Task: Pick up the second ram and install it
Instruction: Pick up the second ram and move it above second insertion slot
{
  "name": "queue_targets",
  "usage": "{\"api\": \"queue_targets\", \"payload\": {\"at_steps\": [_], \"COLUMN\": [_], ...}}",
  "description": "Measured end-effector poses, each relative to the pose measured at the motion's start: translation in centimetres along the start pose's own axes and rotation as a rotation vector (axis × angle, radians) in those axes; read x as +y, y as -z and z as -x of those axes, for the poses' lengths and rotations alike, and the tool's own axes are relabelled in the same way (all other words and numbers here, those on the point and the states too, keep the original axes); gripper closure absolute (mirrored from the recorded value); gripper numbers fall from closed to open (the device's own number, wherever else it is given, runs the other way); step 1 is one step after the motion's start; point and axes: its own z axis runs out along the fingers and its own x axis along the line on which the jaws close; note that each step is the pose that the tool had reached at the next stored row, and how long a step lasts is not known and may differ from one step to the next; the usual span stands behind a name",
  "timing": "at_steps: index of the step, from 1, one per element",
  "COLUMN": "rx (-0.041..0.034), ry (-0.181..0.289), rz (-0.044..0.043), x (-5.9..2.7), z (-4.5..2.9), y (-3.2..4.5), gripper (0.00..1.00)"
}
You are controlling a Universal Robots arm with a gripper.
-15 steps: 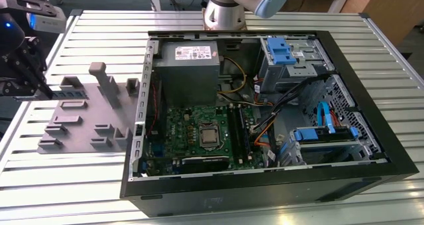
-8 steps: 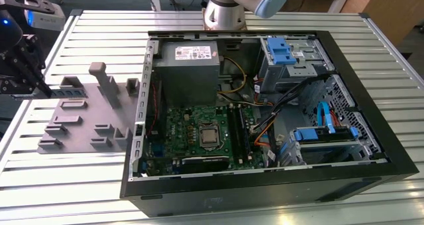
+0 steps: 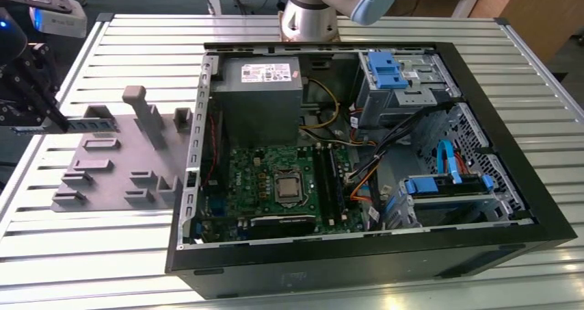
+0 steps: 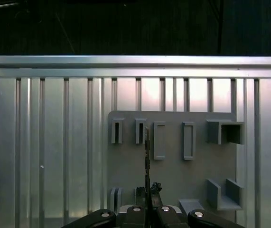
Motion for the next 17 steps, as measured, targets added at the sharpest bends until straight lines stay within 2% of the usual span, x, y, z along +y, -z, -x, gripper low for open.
{"api": "queue_targets", "payload": {"at_steps": [17], "rx": [0.0], "ry": [0.0], "rz": [0.0001], "x": [0.0], "z": [0.02], "y": [1.23], "gripper": [0.86]}}
